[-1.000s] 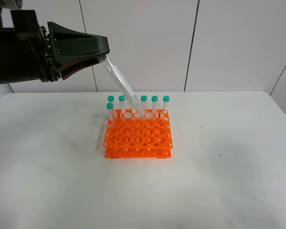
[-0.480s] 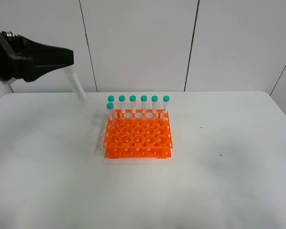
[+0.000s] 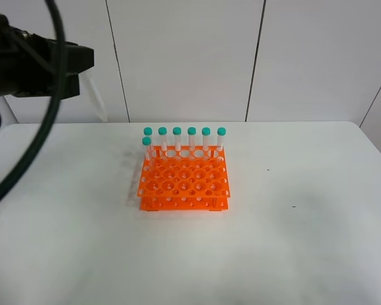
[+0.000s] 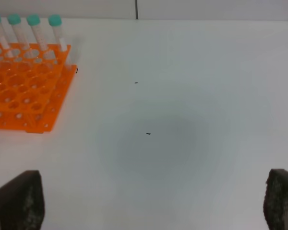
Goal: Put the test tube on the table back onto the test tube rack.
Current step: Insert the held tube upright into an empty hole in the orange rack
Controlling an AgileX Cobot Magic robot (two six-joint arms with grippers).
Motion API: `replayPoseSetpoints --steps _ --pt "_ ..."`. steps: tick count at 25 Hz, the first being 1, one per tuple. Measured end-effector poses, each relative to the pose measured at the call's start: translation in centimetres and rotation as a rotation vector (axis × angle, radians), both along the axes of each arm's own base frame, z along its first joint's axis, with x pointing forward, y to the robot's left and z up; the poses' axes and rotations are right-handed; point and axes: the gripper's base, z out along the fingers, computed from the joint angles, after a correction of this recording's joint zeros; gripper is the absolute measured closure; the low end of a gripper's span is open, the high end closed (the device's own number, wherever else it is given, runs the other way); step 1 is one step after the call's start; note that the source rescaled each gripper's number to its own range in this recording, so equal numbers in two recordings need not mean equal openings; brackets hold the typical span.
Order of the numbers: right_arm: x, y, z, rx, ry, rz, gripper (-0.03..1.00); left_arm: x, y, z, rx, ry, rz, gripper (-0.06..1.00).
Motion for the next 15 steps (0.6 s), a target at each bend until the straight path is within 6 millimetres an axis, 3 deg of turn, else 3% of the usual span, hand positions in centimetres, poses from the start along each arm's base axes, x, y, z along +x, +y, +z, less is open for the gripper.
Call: replayPoseSetpoints --steps 7,12,15 --pt "0.0 0.0 0.0 0.001 0.000 0.001 -0.03 4.7 -4.4 -5.7 0.085 0.141 -0.036 0.93" --pt "0.0 0.0 0.0 0.001 0.000 0.001 -0.03 5.9 -10.0 -7.2 0.128 0.170 -0.162 0.93" --pt "0.0 0.0 0.0 0.001 0.000 0.001 -0.03 7.7 -12.0 -8.0 0.161 0.162 -0.182 0.93"
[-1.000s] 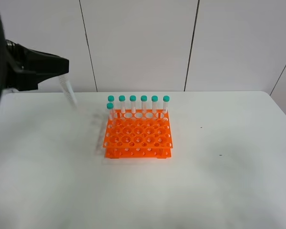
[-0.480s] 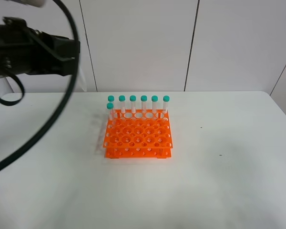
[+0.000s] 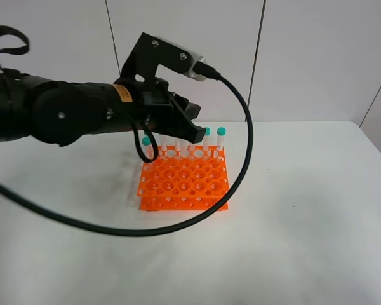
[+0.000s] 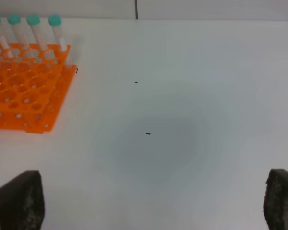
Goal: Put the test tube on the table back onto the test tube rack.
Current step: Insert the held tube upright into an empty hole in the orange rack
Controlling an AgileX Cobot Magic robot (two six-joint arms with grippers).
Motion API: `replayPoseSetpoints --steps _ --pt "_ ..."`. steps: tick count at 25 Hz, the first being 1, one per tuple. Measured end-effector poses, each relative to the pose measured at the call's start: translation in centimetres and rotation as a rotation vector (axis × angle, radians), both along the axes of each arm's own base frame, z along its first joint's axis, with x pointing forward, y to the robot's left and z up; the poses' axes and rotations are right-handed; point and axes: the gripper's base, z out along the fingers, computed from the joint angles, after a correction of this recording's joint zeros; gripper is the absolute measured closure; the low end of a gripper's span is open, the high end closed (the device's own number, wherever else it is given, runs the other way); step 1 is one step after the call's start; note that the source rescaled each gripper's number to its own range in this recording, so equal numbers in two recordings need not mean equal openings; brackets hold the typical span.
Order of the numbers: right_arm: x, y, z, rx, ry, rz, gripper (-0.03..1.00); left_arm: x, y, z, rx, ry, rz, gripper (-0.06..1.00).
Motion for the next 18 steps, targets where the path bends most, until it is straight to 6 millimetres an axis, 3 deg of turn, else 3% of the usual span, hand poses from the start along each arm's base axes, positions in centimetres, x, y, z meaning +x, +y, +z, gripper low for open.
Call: replayPoseSetpoints --steps 4,9,12,18 --pt "0.0 0.0 0.0 0.000 0.000 0.000 -0.03 3.2 -0.1 -1.0 -0.005 0.024 0.060 0.93" --pt "0.0 0.0 0.0 0.000 0.000 0.000 -0.03 6.8 2.9 -3.0 -0.067 0.093 0.217 0.93" --pt "0.0 0.0 0.0 0.000 0.000 0.000 -0.03 8.0 3.9 -3.9 -0.073 0.095 0.257 0.93" --pt "0.0 0.0 0.0 0.000 0.000 0.000 -0.03 8.9 4.0 -5.6 -0.069 0.095 0.268 0.93"
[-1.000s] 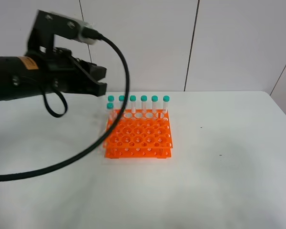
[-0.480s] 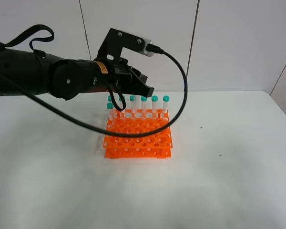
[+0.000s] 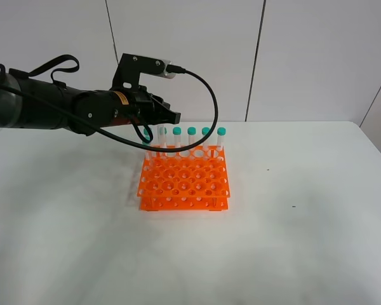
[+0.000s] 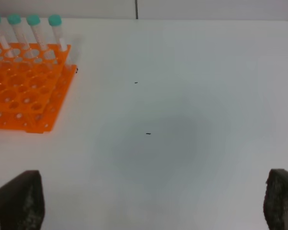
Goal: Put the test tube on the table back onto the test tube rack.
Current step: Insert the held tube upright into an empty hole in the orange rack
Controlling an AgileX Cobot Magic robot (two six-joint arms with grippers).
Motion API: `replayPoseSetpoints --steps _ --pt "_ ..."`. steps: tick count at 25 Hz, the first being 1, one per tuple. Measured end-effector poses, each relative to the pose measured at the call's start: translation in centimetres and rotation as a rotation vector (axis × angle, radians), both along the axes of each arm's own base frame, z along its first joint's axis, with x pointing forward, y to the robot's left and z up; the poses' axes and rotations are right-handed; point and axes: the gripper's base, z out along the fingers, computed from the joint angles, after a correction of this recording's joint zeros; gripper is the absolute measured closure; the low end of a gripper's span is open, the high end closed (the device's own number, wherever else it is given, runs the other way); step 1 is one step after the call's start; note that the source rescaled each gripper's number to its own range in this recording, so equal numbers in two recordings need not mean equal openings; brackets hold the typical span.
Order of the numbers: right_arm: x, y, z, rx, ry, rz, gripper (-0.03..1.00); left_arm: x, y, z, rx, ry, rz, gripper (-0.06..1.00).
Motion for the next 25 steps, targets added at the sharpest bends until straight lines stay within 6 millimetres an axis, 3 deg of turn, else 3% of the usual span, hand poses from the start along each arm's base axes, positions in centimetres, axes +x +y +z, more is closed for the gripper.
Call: replayPoseSetpoints --steps 6,14,25 --pt "0.0 0.0 0.0 0.002 0.000 0.001 -0.03 0.5 -0.3 -1.6 -0.004 -0.014 -0.001 0.93" --pt "0.0 0.0 0.0 0.002 0.000 0.001 -0.03 -0.8 0.5 -3.8 -0.016 -0.040 0.000 0.93" --pt "0.0 0.0 0.0 0.002 0.000 0.001 -0.03 -0.8 0.5 -3.7 -0.029 -0.063 0.001 0.93"
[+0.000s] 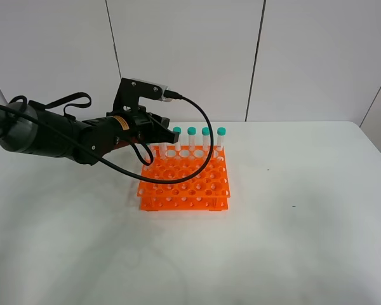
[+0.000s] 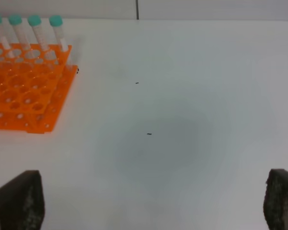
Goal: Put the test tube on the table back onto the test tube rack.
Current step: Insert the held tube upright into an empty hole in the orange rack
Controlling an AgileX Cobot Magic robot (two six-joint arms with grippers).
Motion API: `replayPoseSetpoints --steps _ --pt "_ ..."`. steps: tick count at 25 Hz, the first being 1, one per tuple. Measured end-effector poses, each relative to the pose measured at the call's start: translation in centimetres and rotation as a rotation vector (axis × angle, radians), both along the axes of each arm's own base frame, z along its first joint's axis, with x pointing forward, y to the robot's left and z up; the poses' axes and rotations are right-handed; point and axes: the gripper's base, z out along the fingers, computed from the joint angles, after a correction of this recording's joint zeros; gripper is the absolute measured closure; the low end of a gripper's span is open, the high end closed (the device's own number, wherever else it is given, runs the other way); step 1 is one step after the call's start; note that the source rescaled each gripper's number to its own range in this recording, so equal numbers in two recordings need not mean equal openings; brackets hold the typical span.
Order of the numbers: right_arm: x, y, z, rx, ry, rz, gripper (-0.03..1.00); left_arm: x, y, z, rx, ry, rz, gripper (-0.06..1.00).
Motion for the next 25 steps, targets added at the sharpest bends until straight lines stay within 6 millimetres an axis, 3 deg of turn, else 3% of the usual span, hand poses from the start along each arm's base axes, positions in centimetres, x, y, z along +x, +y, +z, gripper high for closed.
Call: replayPoseSetpoints --steps 9,22,25 --pt "0.0 0.0 0.0 0.000 0.000 0.000 -0.03 0.2 -0.1 -1.2 0.006 0.010 0.000 0.93" --pt "0.0 0.0 0.0 0.000 0.000 0.000 -0.03 0.5 0.2 -1.3 0.001 0.002 0.010 0.93" --pt "0.0 0.0 0.0 0.000 0.000 0.000 -0.03 0.6 0.1 -2.5 0.015 0.028 0.010 0.93"
